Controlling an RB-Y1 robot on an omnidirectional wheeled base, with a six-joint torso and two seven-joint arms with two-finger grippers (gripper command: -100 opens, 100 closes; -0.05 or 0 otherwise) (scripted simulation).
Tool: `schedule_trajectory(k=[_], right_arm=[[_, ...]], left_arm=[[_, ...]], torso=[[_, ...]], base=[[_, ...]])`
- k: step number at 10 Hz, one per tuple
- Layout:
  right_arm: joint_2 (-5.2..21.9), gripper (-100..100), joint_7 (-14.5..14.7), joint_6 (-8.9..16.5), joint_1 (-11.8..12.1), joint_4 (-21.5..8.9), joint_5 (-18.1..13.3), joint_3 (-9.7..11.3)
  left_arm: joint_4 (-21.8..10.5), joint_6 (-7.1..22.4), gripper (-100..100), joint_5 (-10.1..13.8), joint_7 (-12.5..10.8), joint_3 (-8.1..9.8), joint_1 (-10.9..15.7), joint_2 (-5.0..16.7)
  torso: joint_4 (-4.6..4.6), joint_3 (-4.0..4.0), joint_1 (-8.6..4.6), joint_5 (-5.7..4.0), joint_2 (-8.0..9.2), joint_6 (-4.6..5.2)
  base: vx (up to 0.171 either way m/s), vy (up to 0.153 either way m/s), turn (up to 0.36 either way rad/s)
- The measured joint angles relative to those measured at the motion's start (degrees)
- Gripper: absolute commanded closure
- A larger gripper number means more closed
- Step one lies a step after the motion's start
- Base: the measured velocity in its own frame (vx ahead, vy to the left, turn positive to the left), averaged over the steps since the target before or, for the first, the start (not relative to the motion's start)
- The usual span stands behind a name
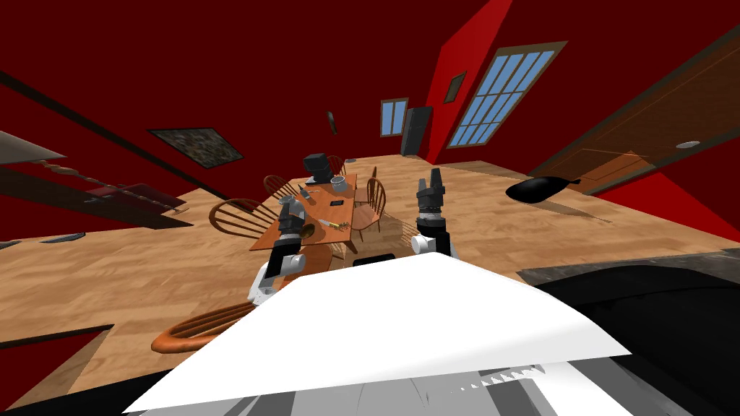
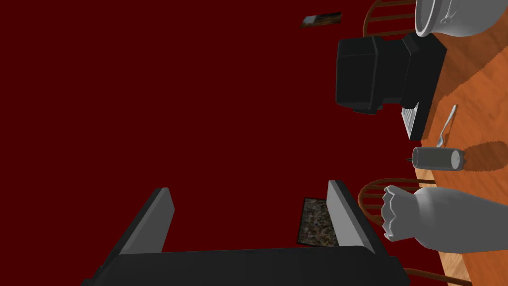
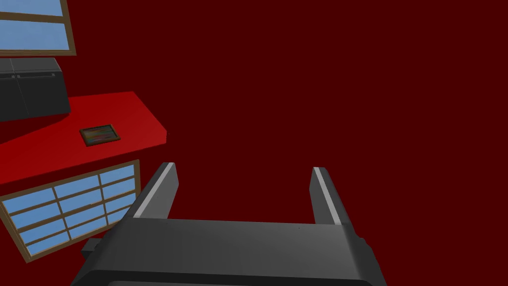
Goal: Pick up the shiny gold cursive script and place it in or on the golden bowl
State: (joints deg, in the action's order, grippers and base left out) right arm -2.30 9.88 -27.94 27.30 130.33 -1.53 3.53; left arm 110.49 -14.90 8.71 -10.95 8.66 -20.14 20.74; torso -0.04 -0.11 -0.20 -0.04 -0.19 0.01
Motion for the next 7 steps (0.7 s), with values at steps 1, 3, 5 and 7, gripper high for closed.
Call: schedule_trajectory(k=[1,3,5,7], right_arm=[[0.0,0,0.0,0.0,0.0,0.0,0.0,0.0],[0.0,0,0.0,0.0,0.0,0.0,0.0,0.0],[0.0,0,0.0,0.0,0.0,0.0,0.0,0.0],[0.0,0,0.0,0.0,0.0,0.0,0.0,0.0]], left_arm=[[-1.3,1.2,-100,0.4,-0.1,0.25,0.9,0.5],[-4.8,3.2,-100,1.6,-0.1,0.65,2.0,2.0],[-8.2,5.2,-100,2.6,0.3,0.81,3.5,2.8],[-10.0,8.6,-100,3.9,0.3,1.55,4.2,4.6]], torso=[[0.00,0.01,0.01,0.00,0.02,0.01],[0.00,0.01,0.02,0.00,0.03,0.01],[-0.01,-0.01,-0.02,-0.01,-0.02,0.01],[-0.01,-0.02,0.00,-0.01,-0.02,0.01]], base=[[0.027,-0.062,0.061],[0.039,-0.060,0.054],[0.049,-0.073,0.035],[0.041,-0.066,0.030]])
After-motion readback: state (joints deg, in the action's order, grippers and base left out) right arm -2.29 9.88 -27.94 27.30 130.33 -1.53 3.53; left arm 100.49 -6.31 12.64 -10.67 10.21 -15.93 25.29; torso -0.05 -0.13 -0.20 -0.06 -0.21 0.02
